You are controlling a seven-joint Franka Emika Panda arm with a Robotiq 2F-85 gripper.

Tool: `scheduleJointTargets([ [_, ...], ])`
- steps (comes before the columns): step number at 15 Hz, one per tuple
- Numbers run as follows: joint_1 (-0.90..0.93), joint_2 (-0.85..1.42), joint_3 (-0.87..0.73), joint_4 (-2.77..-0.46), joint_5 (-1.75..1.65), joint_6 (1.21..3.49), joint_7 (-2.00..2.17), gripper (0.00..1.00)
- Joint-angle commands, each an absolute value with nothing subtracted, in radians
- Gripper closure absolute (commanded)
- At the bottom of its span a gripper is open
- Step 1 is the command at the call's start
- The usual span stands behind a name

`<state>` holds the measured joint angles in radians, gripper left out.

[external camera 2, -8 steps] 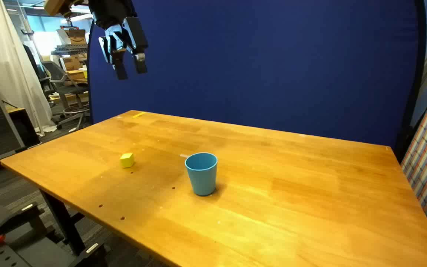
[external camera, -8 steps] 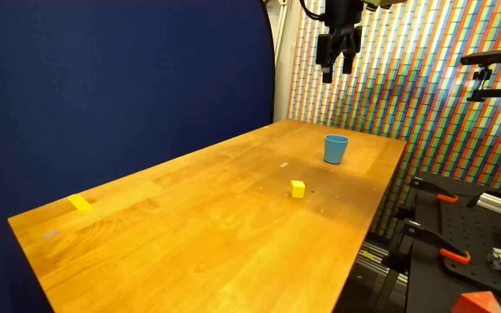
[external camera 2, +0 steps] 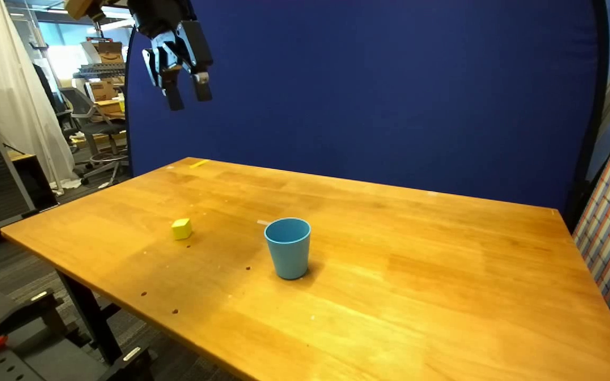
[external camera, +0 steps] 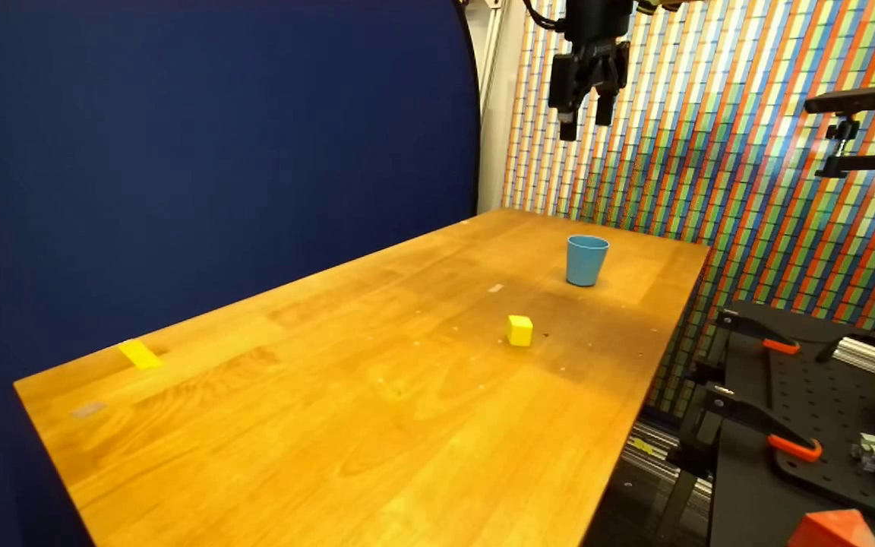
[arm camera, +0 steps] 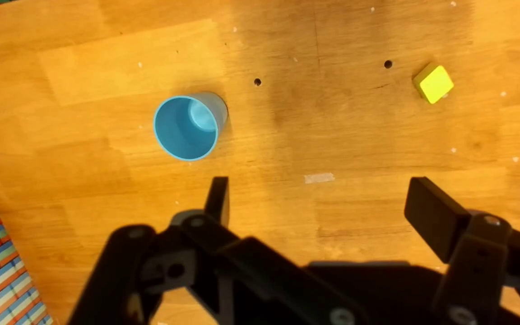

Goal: Put the block in the cup

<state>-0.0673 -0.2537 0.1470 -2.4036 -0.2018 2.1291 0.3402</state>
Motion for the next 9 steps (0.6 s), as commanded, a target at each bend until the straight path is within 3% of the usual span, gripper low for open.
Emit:
scheduleJointTargets([
  [1, -0.035, -0.128, 0.109, -2.335, -0.156, 2.193, 0.298, 0.0],
  [5, 0.003, 0.114, 0.084, -2.252, 0.019, 2.308, 0.107, 0.0],
  [9, 0.0, 0.354, 0.11, -2.109, 0.166, 2.277, -0.07, 0.0],
])
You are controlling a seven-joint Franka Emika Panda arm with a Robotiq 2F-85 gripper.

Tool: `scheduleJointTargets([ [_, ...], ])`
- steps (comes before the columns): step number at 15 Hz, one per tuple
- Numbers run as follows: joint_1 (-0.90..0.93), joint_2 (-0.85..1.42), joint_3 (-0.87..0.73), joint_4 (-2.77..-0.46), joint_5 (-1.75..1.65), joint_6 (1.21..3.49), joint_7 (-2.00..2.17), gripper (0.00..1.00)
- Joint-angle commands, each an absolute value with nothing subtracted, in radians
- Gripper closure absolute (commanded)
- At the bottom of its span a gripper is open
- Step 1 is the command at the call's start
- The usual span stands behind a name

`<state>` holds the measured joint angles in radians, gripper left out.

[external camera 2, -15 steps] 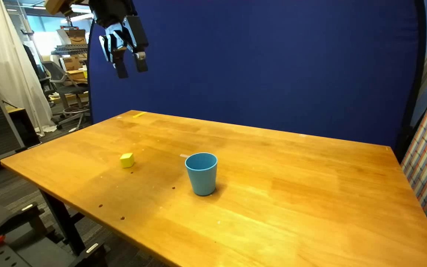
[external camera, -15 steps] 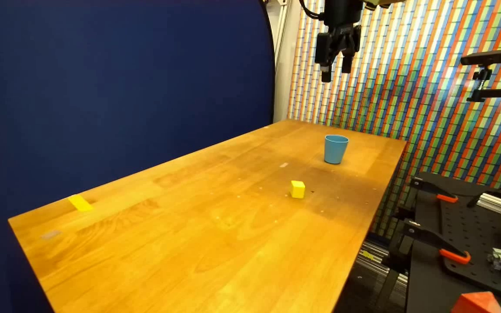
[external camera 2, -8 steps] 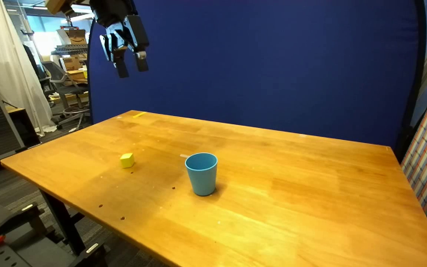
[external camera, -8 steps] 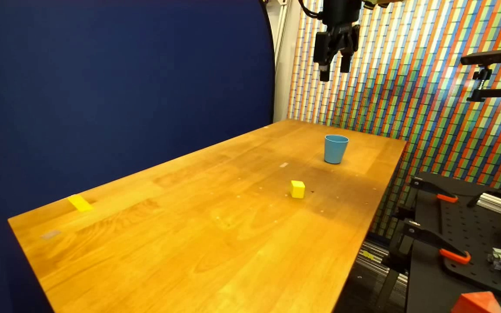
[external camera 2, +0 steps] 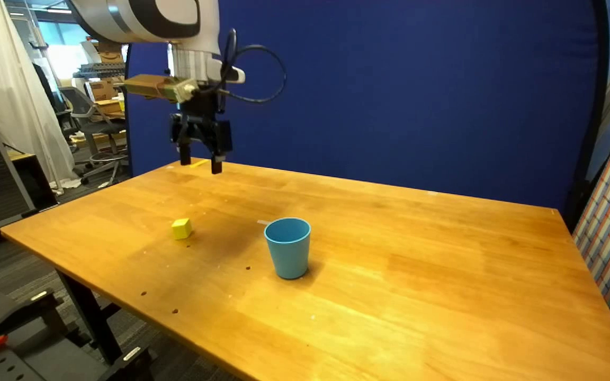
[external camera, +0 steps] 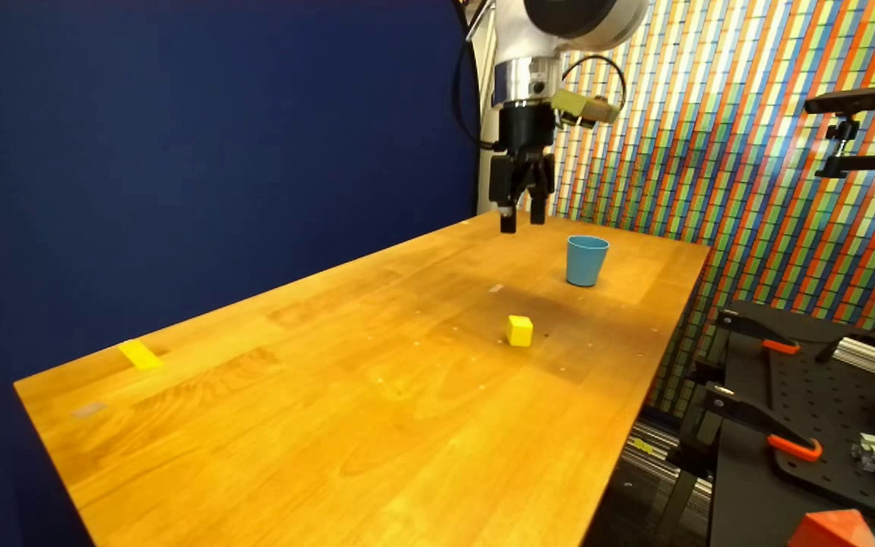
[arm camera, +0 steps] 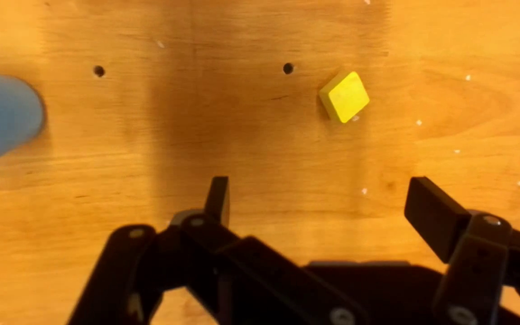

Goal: Put the block in the cup

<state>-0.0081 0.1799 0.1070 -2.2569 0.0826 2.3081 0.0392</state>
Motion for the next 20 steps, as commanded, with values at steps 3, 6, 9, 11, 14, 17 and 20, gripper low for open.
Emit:
scheduleJointTargets([
  [3, 0.001, 0.473, 0.121, -2.028, 0.188, 2.238, -0.09, 0.0],
  [6, 0.008, 0.546, 0.126, -1.981, 0.184, 2.214, -0.072, 0.0],
  [9, 0.024, 0.574, 0.125, -1.978, 0.177, 2.205, -0.044, 0.0],
  [11, 0.038, 0.58, 0.124, -1.99, 0.172, 2.209, -0.029, 0.0],
  [14, 0.055, 0.587, 0.123, -2.003, 0.172, 2.206, -0.007, 0.0],
  [17, 0.068, 0.584, 0.117, -2.021, 0.173, 2.195, 0.028, 0.0],
  [20, 0.069, 0.576, 0.105, -2.046, 0.174, 2.201, 0.07, 0.0],
])
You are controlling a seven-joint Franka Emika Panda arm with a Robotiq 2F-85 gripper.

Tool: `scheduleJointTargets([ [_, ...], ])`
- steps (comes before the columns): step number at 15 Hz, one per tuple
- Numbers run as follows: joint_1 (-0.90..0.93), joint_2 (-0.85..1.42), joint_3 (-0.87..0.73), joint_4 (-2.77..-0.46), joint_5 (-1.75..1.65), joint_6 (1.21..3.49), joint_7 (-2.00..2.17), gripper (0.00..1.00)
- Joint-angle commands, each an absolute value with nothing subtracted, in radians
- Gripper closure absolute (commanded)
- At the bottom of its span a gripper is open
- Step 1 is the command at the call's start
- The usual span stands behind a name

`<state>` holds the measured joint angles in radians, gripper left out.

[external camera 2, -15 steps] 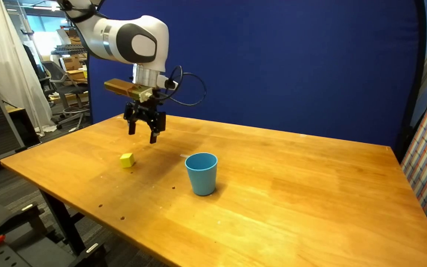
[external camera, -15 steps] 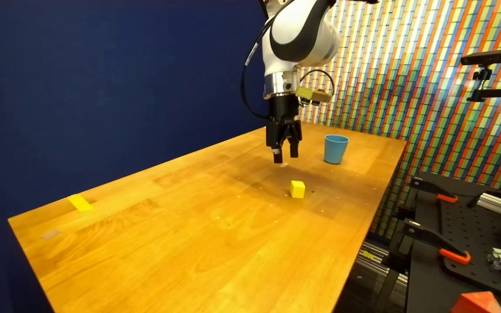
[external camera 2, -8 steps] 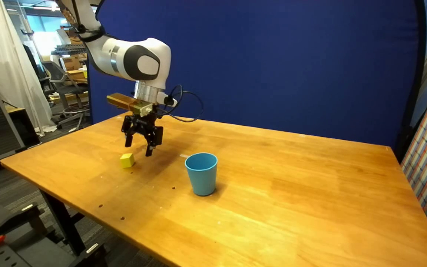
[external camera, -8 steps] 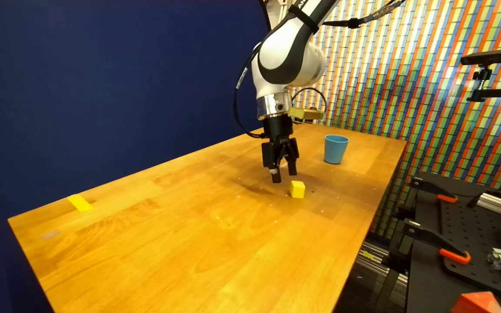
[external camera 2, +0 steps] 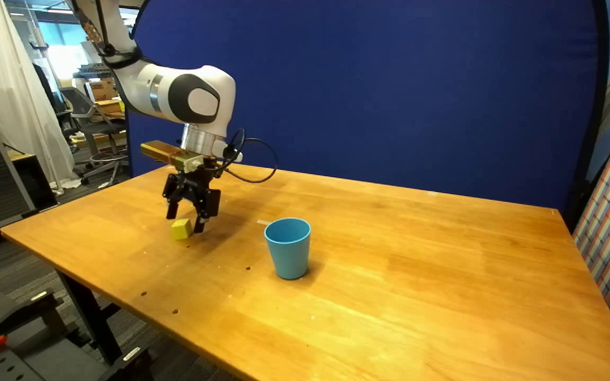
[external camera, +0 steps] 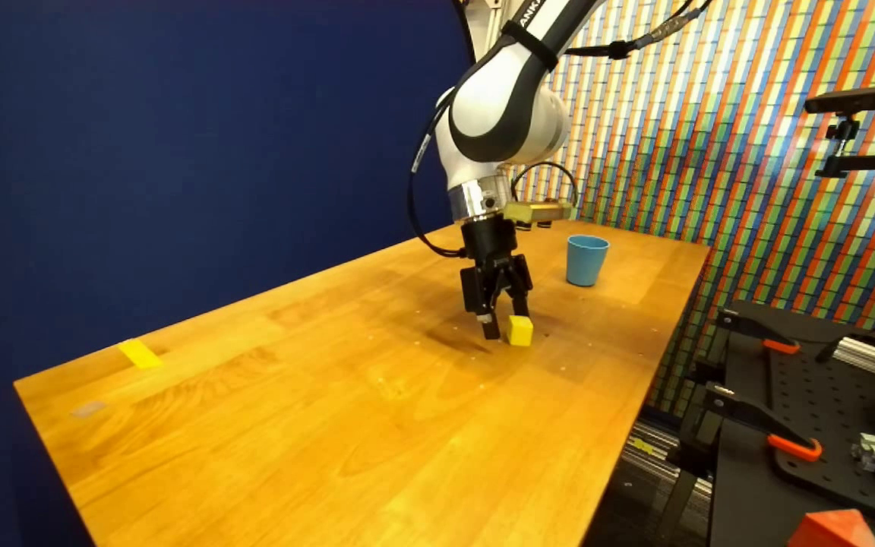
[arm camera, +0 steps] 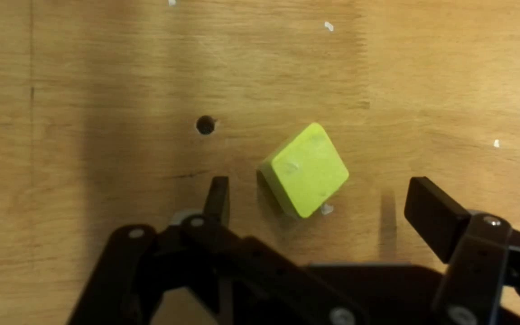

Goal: Put the block in the cup

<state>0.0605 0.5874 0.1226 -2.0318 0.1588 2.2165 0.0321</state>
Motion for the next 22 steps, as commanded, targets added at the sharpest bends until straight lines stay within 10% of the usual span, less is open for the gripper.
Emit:
scheduleJointTargets([
  [1, 0.071, 0.577, 0.101, -2.051, 0.172, 2.205, 0.084, 0.25],
  [9, 0.063, 0.568, 0.081, -2.047, 0.178, 2.14, 0.136, 0.81],
  [22, -0.049, 0.317, -0.132, -2.091, 0.179, 2.18, 0.404, 0.84],
])
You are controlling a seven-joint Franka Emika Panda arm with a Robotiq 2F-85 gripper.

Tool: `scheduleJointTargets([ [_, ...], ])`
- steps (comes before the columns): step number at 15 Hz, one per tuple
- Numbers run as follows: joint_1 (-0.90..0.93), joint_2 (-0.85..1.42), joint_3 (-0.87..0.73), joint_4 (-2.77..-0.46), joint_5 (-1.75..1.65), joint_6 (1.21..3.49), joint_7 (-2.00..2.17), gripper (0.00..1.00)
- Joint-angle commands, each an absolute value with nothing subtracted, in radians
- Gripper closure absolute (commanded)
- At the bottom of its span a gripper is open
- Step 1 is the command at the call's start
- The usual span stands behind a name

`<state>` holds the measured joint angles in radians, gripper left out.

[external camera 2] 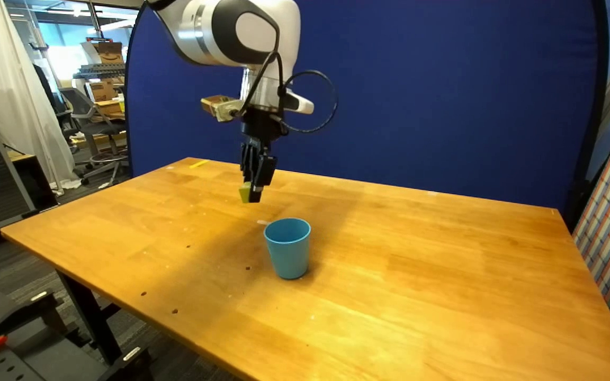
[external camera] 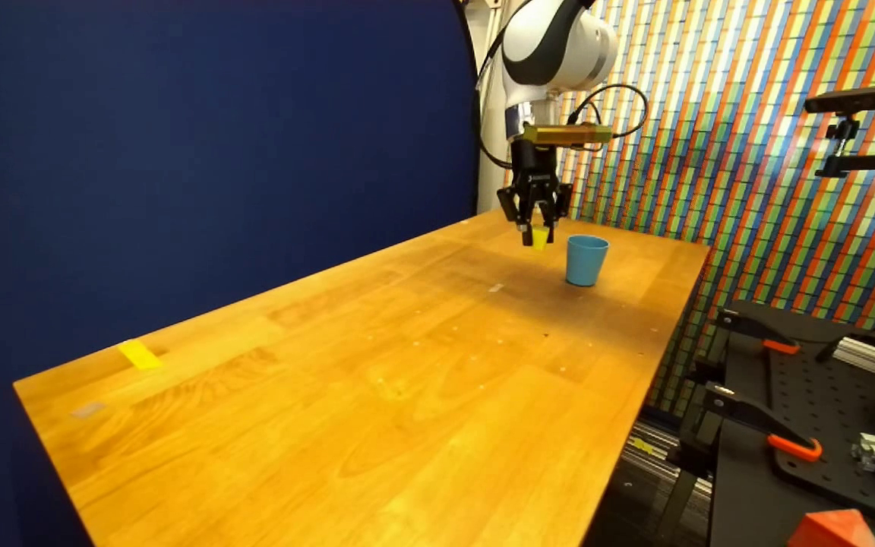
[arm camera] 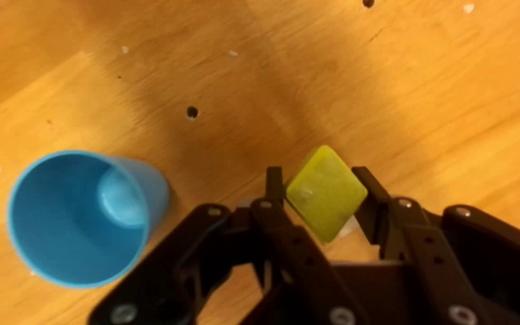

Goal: Put the block in the cup

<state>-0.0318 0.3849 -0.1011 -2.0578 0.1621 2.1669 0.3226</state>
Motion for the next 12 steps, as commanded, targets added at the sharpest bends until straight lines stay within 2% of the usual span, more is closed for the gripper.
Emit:
scheduleJointTargets([
  [1, -0.057, 0.302, -0.142, -2.098, 0.186, 2.18, 0.435, 0.84],
  [12, -0.106, 0.25, -0.212, -2.221, 0.209, 2.233, 0.693, 0.84],
])
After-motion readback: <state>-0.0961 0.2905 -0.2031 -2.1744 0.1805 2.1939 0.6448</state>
